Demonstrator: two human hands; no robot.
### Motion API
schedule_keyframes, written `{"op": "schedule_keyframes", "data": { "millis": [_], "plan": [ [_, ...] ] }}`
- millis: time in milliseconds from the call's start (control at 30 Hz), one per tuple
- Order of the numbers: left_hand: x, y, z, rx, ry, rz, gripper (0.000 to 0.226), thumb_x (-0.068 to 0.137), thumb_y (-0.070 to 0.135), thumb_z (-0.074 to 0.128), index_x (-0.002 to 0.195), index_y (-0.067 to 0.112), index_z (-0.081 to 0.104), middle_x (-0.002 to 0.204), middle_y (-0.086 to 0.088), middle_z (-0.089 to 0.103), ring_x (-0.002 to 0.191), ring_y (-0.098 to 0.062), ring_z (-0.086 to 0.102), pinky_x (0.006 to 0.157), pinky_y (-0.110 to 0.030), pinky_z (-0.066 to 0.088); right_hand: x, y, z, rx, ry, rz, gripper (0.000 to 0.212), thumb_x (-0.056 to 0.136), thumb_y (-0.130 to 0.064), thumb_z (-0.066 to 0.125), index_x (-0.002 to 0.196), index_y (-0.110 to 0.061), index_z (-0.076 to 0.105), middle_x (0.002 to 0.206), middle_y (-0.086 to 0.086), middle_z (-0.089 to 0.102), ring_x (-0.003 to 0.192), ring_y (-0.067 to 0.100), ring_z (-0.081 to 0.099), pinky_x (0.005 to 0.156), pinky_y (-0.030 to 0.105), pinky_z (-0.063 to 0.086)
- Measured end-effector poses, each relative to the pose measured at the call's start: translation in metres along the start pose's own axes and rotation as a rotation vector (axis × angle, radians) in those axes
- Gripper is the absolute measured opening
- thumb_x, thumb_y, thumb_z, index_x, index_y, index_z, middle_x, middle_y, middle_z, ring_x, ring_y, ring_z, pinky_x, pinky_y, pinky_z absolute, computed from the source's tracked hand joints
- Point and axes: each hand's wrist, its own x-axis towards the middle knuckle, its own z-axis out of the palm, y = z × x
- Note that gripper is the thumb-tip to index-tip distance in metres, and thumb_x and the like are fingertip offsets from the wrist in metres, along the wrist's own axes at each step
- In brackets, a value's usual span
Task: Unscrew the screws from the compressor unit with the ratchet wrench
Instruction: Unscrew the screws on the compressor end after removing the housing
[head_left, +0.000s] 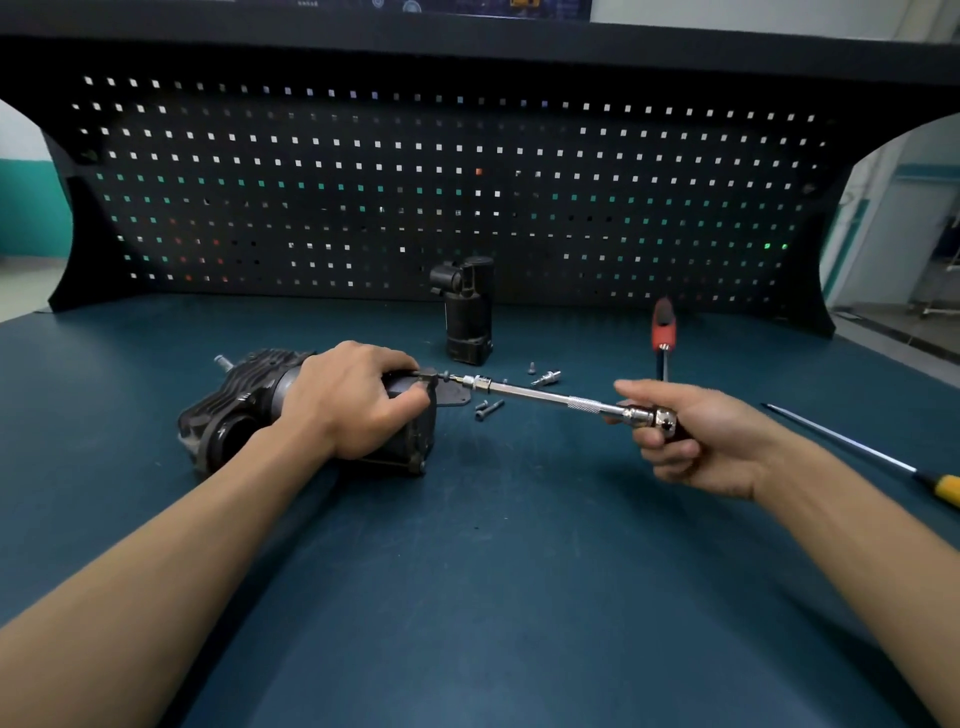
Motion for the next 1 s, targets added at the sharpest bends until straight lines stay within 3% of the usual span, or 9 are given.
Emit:
{"op": "schedule_keyframes", "data": {
  "millis": [67, 200, 267, 333, 400, 467, 633, 767, 1000],
  "plan": [
    [0.001, 0.001, 0.001, -0.001, -0.019, -0.003, 0.065, 0.066, 0.065, 0.028, 0.104, 0.034, 0.071, 0.103, 0.009, 0.073, 0.101, -0.023, 0.063, 0.069, -0.033, 0.034, -0.004, 0.002, 0.0, -0.207, 0.038, -0.13, 0.033, 0.061, -0.05, 0.081, 0.07, -0.021, 0.068, 0.057, 0.005, 0.05, 0.039, 0.01, 0.028, 0.04, 0.02, 0.023],
    [0.002, -0.003, 0.003, 0.008, -0.068, -0.003, 0.068, 0.067, 0.067, 0.027, 0.113, 0.036, 0.067, 0.11, 0.006, 0.069, 0.107, -0.02, 0.059, 0.074, -0.032, 0.036, -0.011, 0.001, -0.002, -0.634, 0.155, -0.404, 0.021, 0.073, -0.046, 0.082, 0.088, -0.034, 0.077, 0.063, 0.006, 0.062, 0.054, 0.015, 0.047, 0.054, 0.028, 0.039],
    [0.002, -0.005, 0.002, 0.016, -0.107, -0.001, 0.07, 0.069, 0.067, 0.026, 0.12, 0.037, 0.064, 0.115, 0.004, 0.067, 0.112, -0.019, 0.057, 0.079, -0.034, 0.04, -0.008, 0.0, -0.004, -0.738, 0.203, -0.502, 0.011, 0.08, -0.038, 0.081, 0.091, -0.036, 0.077, 0.075, 0.0, 0.071, 0.069, 0.013, 0.062, 0.071, 0.031, 0.048],
    [0.002, -0.005, 0.001, 0.023, -0.131, 0.013, 0.072, 0.071, 0.066, 0.025, 0.124, 0.036, 0.062, 0.12, 0.006, 0.067, 0.116, -0.018, 0.055, 0.084, -0.035, 0.042, -0.004, 0.002, -0.005, -0.794, 0.221, -0.58, 0.014, 0.084, -0.03, 0.079, 0.096, -0.035, 0.076, 0.089, -0.013, 0.075, 0.085, 0.003, 0.068, 0.083, 0.023, 0.052],
    [0.002, -0.005, 0.0, 0.027, -0.123, 0.005, 0.07, 0.07, 0.066, 0.025, 0.119, 0.035, 0.065, 0.117, 0.006, 0.068, 0.112, -0.019, 0.057, 0.08, -0.035, 0.043, -0.001, 0.005, -0.005, -0.828, 0.223, -0.649, 0.023, 0.084, -0.022, 0.08, 0.105, -0.032, 0.075, 0.087, -0.028, 0.072, 0.08, -0.01, 0.065, 0.078, 0.011, 0.051],
    [0.001, -0.003, 0.0, 0.022, -0.082, -0.002, 0.066, 0.069, 0.065, 0.027, 0.11, 0.034, 0.067, 0.109, 0.007, 0.071, 0.104, -0.022, 0.061, 0.073, -0.035, 0.04, 0.002, 0.007, -0.007, -0.873, 0.243, -0.708, 0.03, 0.083, -0.015, 0.081, 0.111, -0.023, 0.076, 0.077, -0.03, 0.07, 0.068, -0.013, 0.06, 0.071, 0.007, 0.047],
    [0.0, 0.0, 0.001, 0.033, 0.005, 0.021, 0.064, 0.069, 0.062, 0.029, 0.103, 0.031, 0.072, 0.102, 0.005, 0.075, 0.1, -0.028, 0.064, 0.07, -0.035, 0.036, 0.004, 0.008, -0.013, -0.988, 0.228, -0.732, 0.039, 0.082, -0.015, 0.081, 0.118, -0.028, 0.073, 0.069, -0.02, 0.062, 0.061, -0.004, 0.054, 0.07, 0.017, 0.049],
    [-0.004, 0.002, -0.001, 0.032, 0.05, 0.03, 0.058, 0.072, 0.06, 0.032, 0.097, 0.029, 0.074, 0.094, 0.003, 0.075, 0.094, -0.03, 0.065, 0.069, -0.038, 0.046, 0.002, 0.007, -0.016, -1.066, 0.195, -0.715, 0.041, 0.08, -0.017, 0.083, 0.115, -0.034, 0.069, 0.07, -0.013, 0.06, 0.058, 0.003, 0.052, 0.067, 0.032, 0.052],
    [-0.007, 0.005, -0.001, 0.029, 0.088, 0.033, 0.059, 0.072, 0.06, 0.032, 0.097, 0.027, 0.075, 0.094, -0.001, 0.075, 0.095, -0.032, 0.065, 0.068, -0.037, 0.046, -0.001, 0.003, -0.013, -0.795, 0.125, -0.622, 0.039, 0.067, -0.04, 0.086, 0.101, -0.032, 0.07, 0.058, -0.014, 0.051, 0.054, 0.003, 0.044, 0.057, 0.015, 0.041]
  ]
}}
